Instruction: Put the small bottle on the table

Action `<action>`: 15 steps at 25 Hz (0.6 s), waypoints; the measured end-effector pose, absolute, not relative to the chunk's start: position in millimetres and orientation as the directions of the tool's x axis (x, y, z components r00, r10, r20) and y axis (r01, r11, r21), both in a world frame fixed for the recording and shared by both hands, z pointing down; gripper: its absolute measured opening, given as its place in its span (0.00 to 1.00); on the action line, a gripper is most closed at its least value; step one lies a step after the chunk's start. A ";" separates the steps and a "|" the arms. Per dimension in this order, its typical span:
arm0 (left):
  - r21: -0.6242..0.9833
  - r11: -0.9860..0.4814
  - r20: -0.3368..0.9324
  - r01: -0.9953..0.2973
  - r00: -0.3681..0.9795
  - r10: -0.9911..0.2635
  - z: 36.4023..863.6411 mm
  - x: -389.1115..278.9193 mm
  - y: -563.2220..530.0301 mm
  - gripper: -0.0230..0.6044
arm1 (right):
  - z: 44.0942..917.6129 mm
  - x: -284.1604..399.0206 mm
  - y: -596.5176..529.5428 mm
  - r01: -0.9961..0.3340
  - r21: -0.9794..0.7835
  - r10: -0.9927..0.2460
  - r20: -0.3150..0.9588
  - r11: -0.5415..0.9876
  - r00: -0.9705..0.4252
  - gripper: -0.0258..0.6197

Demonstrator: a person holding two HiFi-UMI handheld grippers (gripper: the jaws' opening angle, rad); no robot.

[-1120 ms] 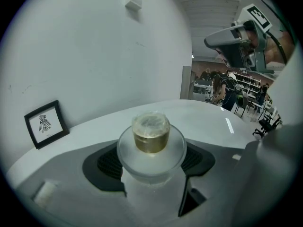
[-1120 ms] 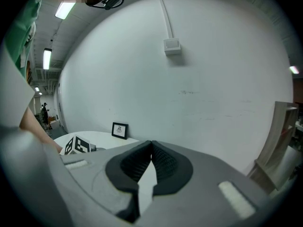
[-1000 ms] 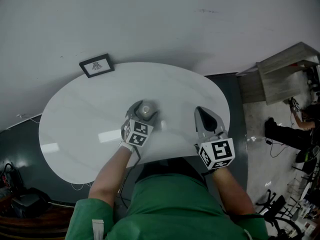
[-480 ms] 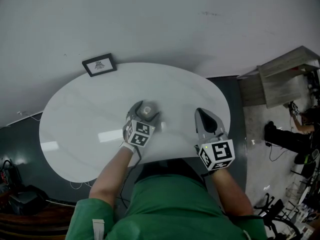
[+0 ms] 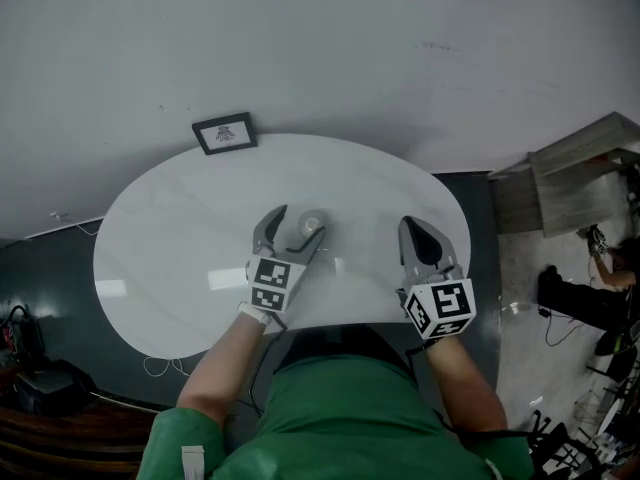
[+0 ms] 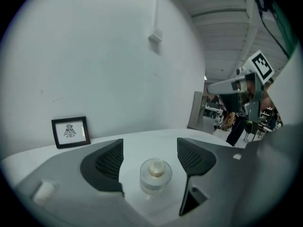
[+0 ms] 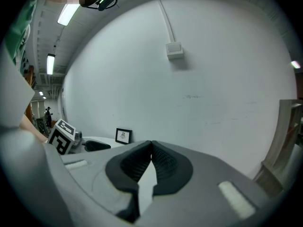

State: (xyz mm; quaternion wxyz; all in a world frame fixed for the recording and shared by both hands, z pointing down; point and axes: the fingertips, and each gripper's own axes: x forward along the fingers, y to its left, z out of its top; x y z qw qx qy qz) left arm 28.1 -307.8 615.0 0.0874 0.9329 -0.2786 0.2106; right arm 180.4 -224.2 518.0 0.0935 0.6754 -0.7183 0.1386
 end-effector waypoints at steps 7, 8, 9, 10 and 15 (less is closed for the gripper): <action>0.046 -0.796 0.308 -0.604 0.767 -0.563 536.1 14.7 -316.2 0.61 | 490.0 178.3 -238.8 -0.995 -0.069 -0.966 0.247 0.068 -0.083 0.04; 0.037 -0.786 0.286 -0.617 0.760 -0.584 524.1 10.8 -318.2 0.60 | 483.5 178.1 -240.6 -0.995 -0.064 -0.969 0.234 0.070 -0.083 0.04; 0.026 -0.769 0.256 -0.638 0.748 -0.612 511.1 5.2 -320.6 0.54 | 476.6 178.2 -242.3 -0.996 -0.059 -0.972 0.221 0.072 -0.083 0.04; 0.022 -0.749 0.219 -0.662 0.734 -0.642 497.3 -1.5 -323.2 0.44 | 469.2 178.7 -244.1 -0.996 -0.054 -0.975 0.207 0.072 -0.082 0.04; 0.023 -0.678 0.106 -0.735 0.676 -0.729 442.9 -26.9 -333.6 0.17 | 433.2 186.4 -253.2 -0.997 -0.029 -0.988 0.138 0.073 -0.076 0.04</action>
